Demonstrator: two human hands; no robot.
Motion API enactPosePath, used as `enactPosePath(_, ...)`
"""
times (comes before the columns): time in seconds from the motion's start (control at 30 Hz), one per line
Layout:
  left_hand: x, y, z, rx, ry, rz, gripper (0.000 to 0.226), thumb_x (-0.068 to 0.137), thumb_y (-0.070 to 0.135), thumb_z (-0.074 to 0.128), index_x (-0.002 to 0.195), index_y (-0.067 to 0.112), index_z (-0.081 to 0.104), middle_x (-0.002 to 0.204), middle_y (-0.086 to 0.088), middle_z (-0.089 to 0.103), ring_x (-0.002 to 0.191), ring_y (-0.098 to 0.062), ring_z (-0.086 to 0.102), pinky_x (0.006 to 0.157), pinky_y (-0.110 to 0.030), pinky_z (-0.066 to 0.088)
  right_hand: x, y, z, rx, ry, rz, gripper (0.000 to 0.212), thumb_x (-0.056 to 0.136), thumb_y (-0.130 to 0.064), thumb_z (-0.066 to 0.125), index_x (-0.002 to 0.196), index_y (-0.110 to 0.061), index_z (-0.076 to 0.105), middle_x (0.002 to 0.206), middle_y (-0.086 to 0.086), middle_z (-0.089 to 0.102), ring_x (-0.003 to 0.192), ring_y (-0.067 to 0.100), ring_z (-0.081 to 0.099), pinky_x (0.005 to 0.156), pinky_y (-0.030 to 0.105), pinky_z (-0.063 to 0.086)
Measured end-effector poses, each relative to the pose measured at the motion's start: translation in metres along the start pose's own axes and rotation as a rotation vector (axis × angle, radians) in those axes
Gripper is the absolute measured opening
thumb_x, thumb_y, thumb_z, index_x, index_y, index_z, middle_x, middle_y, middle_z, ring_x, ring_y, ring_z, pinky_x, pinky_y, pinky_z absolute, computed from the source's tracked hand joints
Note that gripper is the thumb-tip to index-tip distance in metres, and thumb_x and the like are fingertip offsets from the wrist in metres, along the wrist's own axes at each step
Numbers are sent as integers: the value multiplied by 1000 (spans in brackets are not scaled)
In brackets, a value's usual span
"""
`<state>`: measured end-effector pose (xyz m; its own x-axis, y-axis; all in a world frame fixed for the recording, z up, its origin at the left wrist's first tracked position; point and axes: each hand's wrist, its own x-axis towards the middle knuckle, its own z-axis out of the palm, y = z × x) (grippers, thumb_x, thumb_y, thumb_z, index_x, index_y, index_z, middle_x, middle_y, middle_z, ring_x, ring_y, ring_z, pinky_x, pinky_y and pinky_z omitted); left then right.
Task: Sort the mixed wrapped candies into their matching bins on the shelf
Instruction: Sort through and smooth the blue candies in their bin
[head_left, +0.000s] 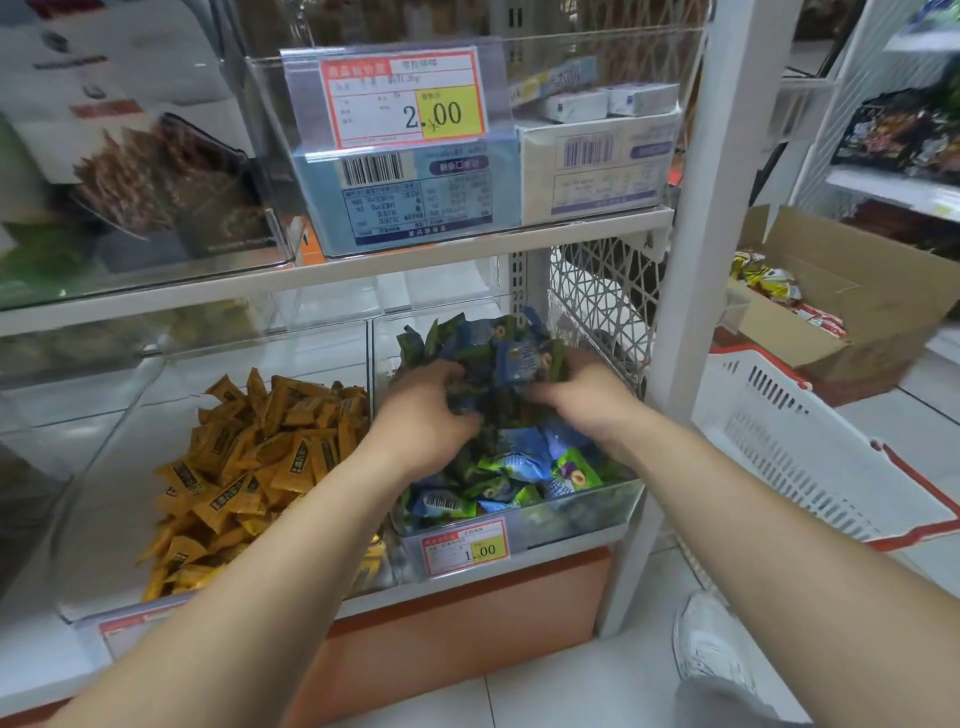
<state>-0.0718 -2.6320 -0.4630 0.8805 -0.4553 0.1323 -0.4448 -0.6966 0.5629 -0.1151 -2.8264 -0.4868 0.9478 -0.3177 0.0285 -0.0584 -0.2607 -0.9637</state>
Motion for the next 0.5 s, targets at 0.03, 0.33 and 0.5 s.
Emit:
enactPosePath(0.03,-3,2,0,32,3,36,56,87,29,68,140,22,50,134,0,58,110,-19,57,80,-20,40,0,0,-1,-41,-12,-43,23,79,-6,79,89,-23,69,87,-6,74,85,17,70,76,28,53)
enactPosePath(0.33,-3,8,9,293,-98,108,52,86,47,60,132,23,54,125,-8,52,111,-28,54,81,-27,41,0,-9,-13,-189,219,-191,33,86,-6,72,117,-14,69,106,-1,71,102,16,67,96,32,53)
enactPosePath(0.5,2,19,5,-56,123,72,61,89,49,62,142,26,43,130,3,58,112,-16,57,89,-31,47,-10,-26,-16,-41,223,-245,37,81,0,76,102,-29,67,102,-13,70,91,7,70,79,19,55)
